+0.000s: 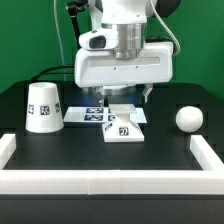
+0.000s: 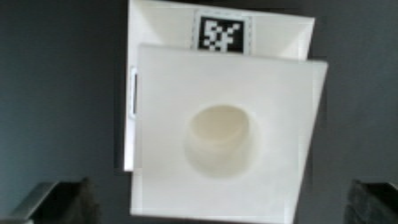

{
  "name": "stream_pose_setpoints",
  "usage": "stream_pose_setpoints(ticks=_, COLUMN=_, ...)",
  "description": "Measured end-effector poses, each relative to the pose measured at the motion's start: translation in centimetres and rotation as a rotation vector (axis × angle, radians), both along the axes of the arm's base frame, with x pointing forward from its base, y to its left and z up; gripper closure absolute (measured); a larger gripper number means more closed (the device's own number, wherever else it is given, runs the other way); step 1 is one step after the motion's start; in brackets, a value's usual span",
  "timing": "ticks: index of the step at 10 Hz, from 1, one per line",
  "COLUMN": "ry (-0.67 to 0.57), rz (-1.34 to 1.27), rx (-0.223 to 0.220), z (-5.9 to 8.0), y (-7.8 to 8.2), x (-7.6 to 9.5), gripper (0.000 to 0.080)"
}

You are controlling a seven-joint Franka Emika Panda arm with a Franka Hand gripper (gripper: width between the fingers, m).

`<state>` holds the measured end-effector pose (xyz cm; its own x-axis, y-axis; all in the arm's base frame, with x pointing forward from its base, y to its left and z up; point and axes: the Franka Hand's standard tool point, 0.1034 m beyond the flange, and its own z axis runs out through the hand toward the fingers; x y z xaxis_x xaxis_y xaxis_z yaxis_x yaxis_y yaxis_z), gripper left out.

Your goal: Assemble lamp

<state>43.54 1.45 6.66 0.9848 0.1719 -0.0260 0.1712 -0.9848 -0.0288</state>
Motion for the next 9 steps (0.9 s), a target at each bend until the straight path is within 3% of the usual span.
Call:
stream_pose_setpoints(ticks=5, ry=0.009, rz=0.003, rx=0.002, z=-1.8, y=0.1, x=-0.5, gripper=0.0100)
stream_pose_setpoints(ticks=7, ry=0.009, rz=0.012, rx=0.003, z=-1.8, y=0.1, x=-0.5, gripper=0.0100)
stream_pose_setpoints(ticks=9, ry=0.009, rz=0.019, rx=0.003, z=-1.8, y=0.1, x=-0.5, gripper=0.0265)
